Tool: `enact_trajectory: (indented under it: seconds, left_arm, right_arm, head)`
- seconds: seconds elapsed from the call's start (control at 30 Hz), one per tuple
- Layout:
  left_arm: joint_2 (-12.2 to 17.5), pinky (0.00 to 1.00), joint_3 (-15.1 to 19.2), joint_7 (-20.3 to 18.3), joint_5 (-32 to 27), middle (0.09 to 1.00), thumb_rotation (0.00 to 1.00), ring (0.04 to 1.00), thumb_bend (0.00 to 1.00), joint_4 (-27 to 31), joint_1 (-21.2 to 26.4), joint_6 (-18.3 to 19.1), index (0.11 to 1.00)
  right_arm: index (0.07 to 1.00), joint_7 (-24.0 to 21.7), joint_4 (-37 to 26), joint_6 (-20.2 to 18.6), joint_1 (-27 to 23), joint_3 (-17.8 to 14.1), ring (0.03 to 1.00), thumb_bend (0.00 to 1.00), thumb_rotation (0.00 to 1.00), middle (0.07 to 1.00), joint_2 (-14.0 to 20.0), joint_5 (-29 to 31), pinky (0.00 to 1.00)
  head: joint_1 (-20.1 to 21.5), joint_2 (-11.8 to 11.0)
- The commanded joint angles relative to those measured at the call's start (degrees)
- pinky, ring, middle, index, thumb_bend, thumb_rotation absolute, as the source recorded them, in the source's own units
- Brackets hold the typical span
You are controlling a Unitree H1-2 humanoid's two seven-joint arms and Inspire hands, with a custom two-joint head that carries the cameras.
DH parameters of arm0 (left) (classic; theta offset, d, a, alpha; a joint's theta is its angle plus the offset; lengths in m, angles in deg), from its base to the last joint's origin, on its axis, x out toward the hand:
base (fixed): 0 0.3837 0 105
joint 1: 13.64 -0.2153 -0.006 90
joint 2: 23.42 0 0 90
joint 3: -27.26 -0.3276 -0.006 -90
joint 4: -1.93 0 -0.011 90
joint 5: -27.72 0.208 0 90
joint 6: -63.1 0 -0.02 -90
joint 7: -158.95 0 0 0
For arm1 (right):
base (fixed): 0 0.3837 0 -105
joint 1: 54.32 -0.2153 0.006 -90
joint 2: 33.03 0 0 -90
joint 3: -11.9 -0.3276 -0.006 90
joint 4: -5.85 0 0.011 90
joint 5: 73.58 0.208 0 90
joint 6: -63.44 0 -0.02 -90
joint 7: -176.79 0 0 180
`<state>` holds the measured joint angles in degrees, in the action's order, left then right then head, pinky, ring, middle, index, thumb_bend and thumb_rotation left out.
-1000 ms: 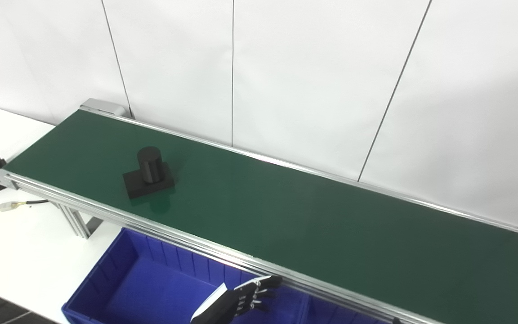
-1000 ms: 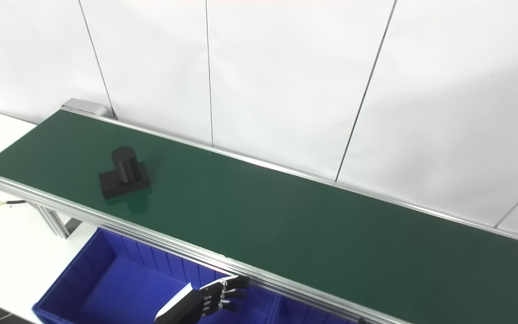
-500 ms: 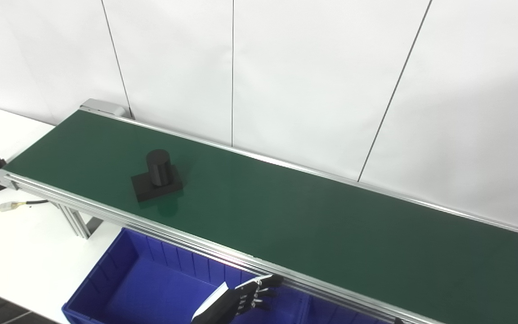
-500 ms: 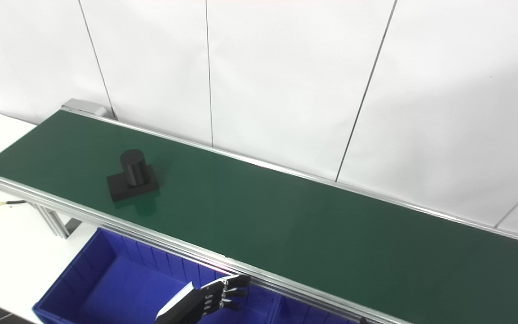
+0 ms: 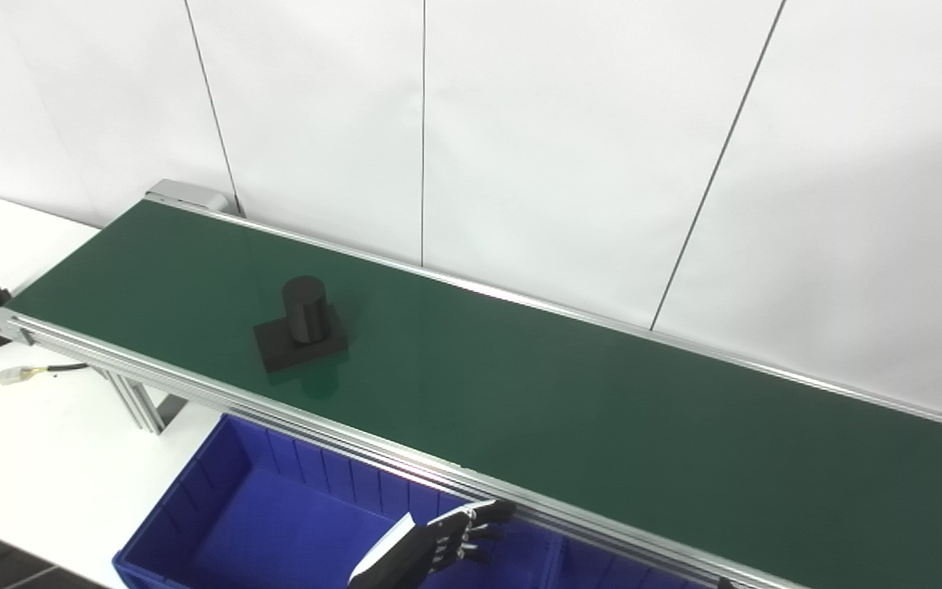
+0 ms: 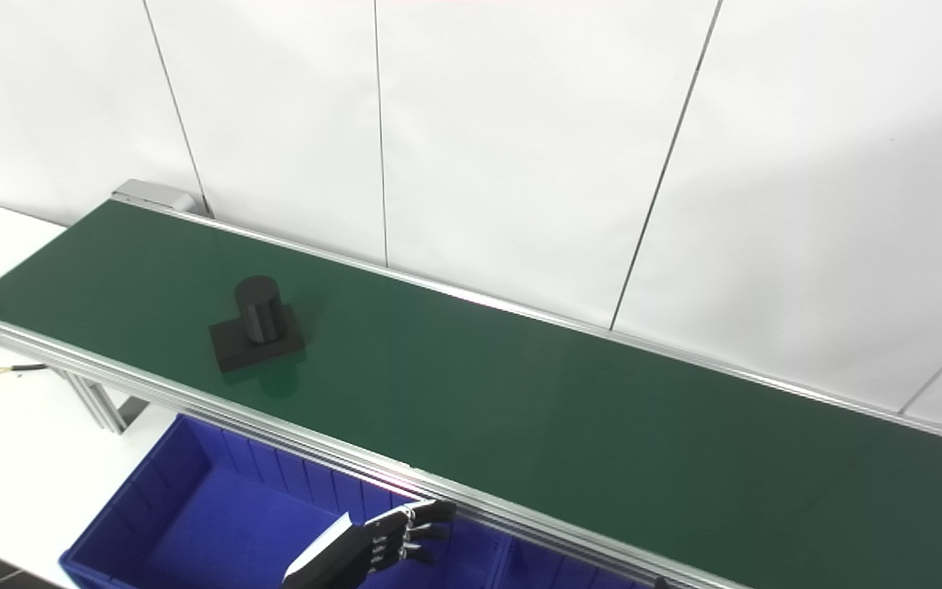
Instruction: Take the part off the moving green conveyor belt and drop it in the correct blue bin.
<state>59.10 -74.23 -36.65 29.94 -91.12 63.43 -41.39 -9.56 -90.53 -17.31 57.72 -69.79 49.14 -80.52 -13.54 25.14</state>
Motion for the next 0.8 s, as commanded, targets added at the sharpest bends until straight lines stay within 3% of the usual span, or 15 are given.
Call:
enact_trajectory:
  seconds: [0.0,0.33,0.5,0.77]
  left_arm:
    - [-0.1,0.76,0.0,0.7,0.2,0.897,0.08,0.858,0.94,1.1,0.5,-1.9,0.874]
    - [0.0,0.76,0.0,0.6,0.2,0.899,0.07,0.855,0.95,1.2,0.5,-1.7,0.877]
    - [0.4,0.76,0.0,0.4,0.2,0.903,0.08,0.857,0.95,1.4,0.3,-1.4,0.881]
    - [0.4,0.77,0.2,0.3,-0.3,0.910,0.06,0.871,0.94,1.1,0.5,-1.5,0.887]
  right_arm:
    - [1.000,-0.2,-2.0,2.5,-0.4,0.2,0.972,0.82,0.21,0.993,0.3,-0.1,0.90]
    - [1.000,0.5,-3.5,3.2,0.2,0.2,0.955,0.82,0.21,0.984,0.0,-1.1,0.87]
    - [1.000,0.5,-7.1,2.6,1.2,0.5,0.944,0.83,0.21,0.967,-0.4,-0.3,0.88]
    - [0.958,1.6,-14.7,2.2,1.9,0.1,0.892,0.87,0.20,0.909,-2.3,0.3,0.81]
  head:
    - [0.2,0.1]
    - [1.1,0.1]
    - [4.5,0.6]
    - [8.6,1.2]
